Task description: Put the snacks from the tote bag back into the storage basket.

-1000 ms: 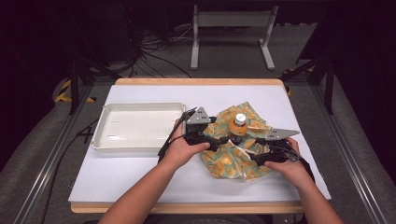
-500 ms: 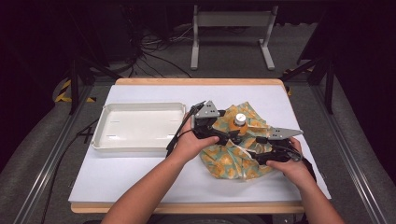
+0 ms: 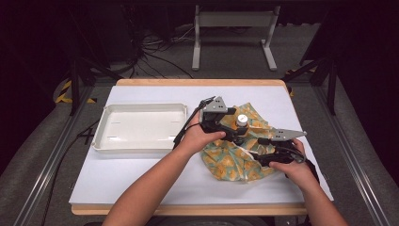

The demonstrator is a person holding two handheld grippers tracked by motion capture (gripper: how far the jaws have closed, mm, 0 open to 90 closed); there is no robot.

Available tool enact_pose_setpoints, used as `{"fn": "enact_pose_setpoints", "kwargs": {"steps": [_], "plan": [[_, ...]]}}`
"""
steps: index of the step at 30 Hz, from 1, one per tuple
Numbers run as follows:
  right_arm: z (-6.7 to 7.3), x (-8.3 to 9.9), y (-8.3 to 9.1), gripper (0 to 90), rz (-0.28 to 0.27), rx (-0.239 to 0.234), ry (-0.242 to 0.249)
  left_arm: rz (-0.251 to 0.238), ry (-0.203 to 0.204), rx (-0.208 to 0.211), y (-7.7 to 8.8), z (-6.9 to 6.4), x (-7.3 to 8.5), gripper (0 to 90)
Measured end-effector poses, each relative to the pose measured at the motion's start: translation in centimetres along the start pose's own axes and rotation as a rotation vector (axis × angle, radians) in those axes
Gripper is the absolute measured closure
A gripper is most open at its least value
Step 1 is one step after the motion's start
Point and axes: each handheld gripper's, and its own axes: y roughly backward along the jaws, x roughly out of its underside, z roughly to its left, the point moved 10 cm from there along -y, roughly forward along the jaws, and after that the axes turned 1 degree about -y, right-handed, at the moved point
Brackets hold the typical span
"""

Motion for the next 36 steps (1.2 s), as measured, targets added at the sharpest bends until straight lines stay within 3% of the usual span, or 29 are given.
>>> {"fn": "enact_pose_setpoints", "kwargs": {"steps": [10,15,17,22,25,36], "plan": [[0.02,0.07,-0.16,22.9,0.000,-0.006,0.001,-0.001,0.012,0.042,-0.87,0.36,-0.04,26.7],[0.00,0.07,-0.16,23.2,0.000,-0.009,0.001,-0.001,-0.028,0.039,-0.73,0.14,-0.08,41.2],[-0.01,0.09,-0.18,23.2,0.001,-0.010,-0.001,0.007,-0.049,0.033,-0.81,0.05,0.01,42.6],[0.00,0.13,-0.21,23.3,0.002,-0.010,-0.002,0.022,-0.055,0.017,-0.89,0.22,0.22,47.0],[0.01,0.09,-0.18,23.3,-0.001,-0.010,-0.001,0.021,-0.076,0.017,-0.87,0.21,0.22,56.8],[-0.01,-0.14,0.04,23.2,-0.015,-0.007,0.006,0.047,-0.094,0.002,-0.39,-0.06,-0.38,58.4]]}}
